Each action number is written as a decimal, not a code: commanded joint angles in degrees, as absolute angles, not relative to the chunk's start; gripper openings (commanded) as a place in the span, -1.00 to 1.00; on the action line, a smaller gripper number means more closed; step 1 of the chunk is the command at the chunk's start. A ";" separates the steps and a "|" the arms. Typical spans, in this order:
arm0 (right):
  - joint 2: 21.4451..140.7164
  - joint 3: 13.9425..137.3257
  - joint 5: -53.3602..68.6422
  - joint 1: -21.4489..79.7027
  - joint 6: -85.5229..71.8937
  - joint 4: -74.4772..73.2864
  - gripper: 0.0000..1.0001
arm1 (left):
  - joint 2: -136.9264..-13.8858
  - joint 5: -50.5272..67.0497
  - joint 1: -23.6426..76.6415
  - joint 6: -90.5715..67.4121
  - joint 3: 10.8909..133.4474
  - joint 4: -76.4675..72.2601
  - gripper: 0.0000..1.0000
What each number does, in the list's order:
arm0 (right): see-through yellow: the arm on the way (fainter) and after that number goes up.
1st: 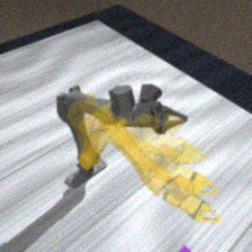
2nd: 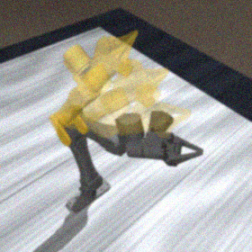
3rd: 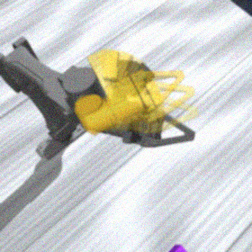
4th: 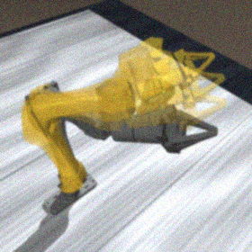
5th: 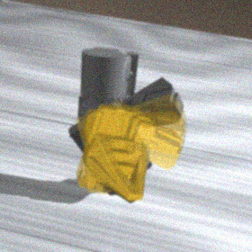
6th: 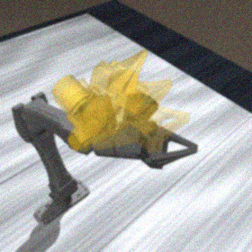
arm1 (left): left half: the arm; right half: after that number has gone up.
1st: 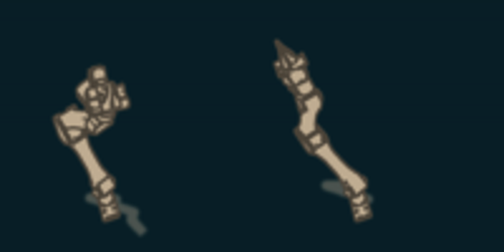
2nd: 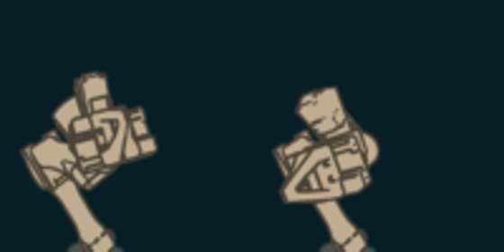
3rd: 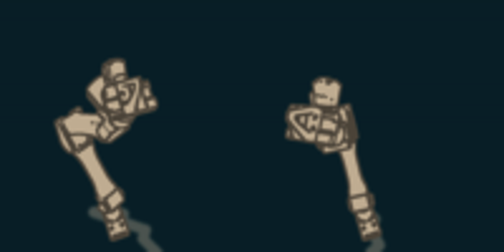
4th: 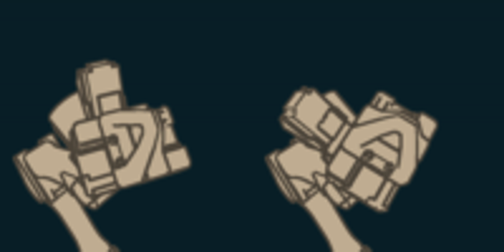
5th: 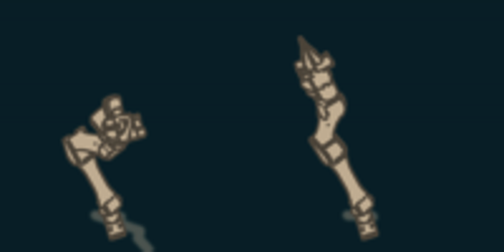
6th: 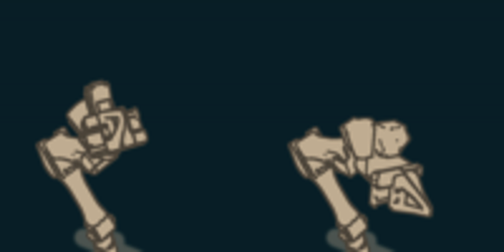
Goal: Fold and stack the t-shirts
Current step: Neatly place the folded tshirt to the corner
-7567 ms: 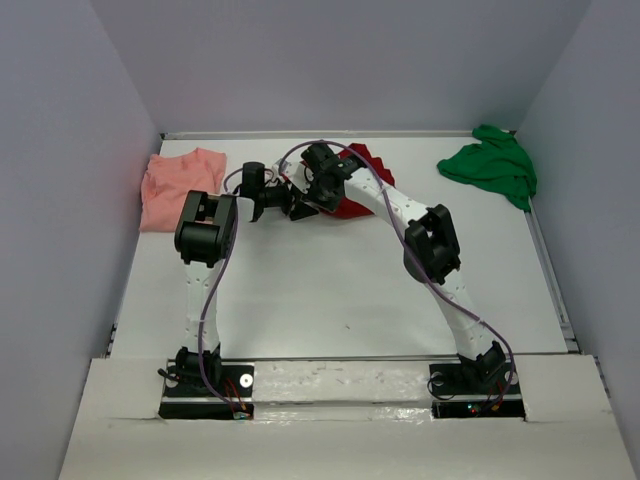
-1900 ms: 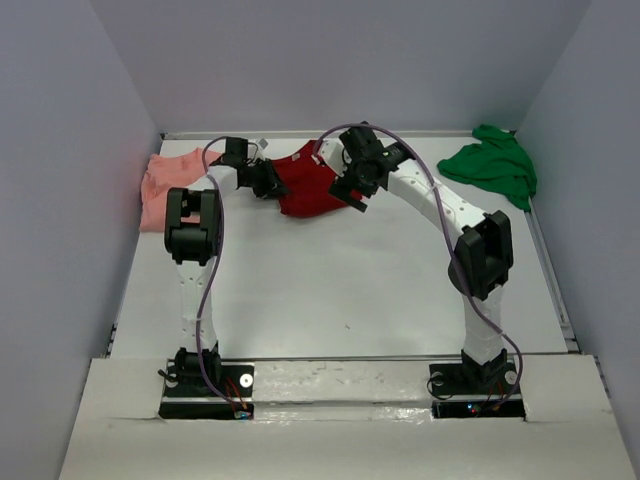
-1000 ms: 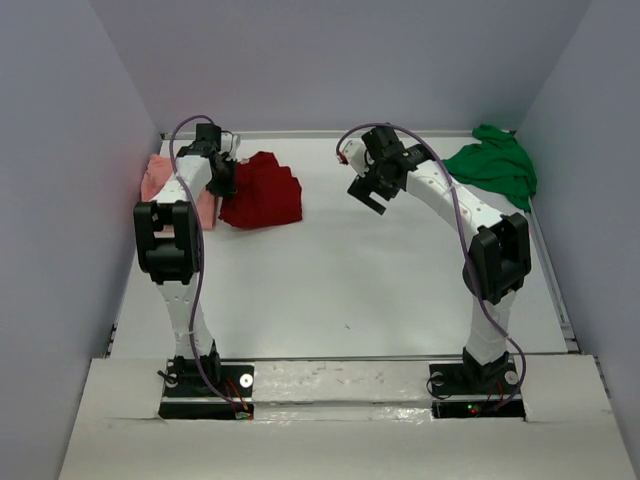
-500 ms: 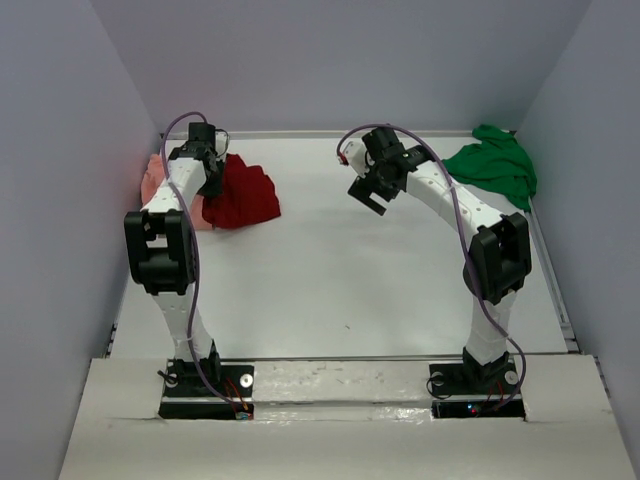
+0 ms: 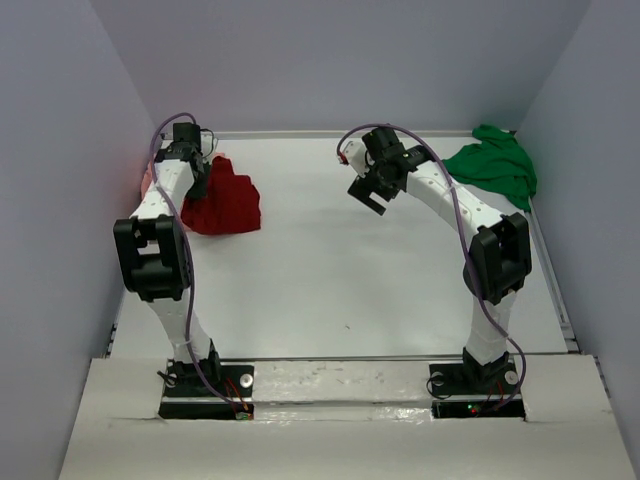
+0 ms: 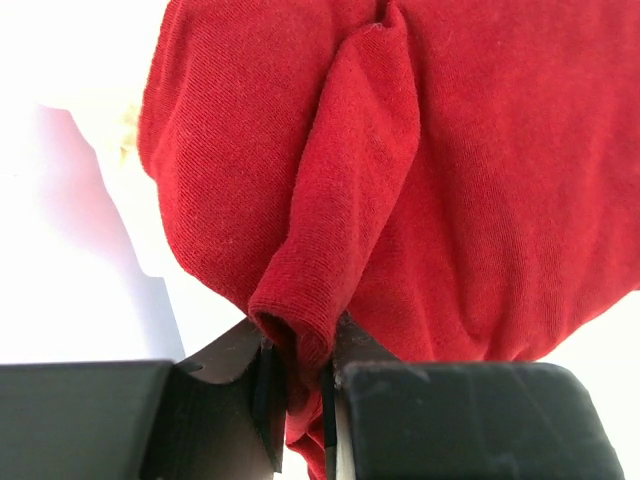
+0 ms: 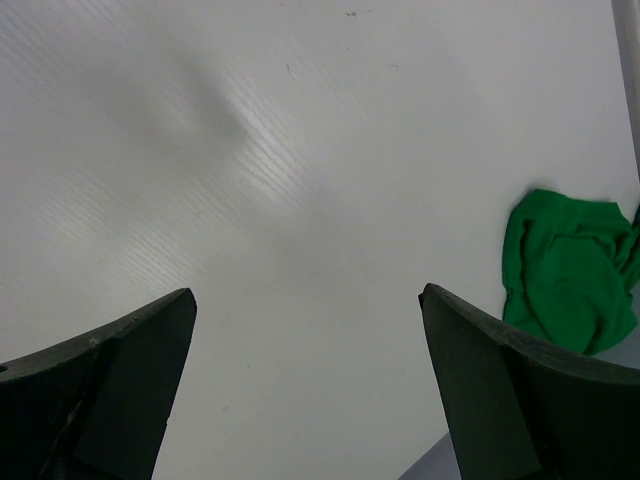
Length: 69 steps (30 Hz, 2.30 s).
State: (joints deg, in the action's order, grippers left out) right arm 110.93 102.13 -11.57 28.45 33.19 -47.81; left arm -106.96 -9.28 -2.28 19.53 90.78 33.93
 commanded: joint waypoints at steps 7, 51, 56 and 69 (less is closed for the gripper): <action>108.11 100.55 -12.30 27.43 33.05 -45.62 0.99 | -114.96 -14.67 -4.22 27.86 100.99 34.46 -1.00; 109.34 100.28 -12.74 27.42 33.13 -45.88 0.99 | -113.82 -36.12 1.93 39.11 110.47 30.58 -1.00; 109.25 99.76 -12.39 27.42 33.22 -45.88 0.99 | -115.40 -36.83 3.16 39.37 111.97 31.55 -1.00; 108.90 99.40 -12.22 26.37 33.49 -45.70 0.99 | -118.30 -38.41 6.77 39.55 115.31 32.17 -1.00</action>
State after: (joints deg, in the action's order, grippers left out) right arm 110.91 99.44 -12.05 26.89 33.23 -47.46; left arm -118.74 -35.46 6.09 36.40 111.42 32.03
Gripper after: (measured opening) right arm 0.994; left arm 0.228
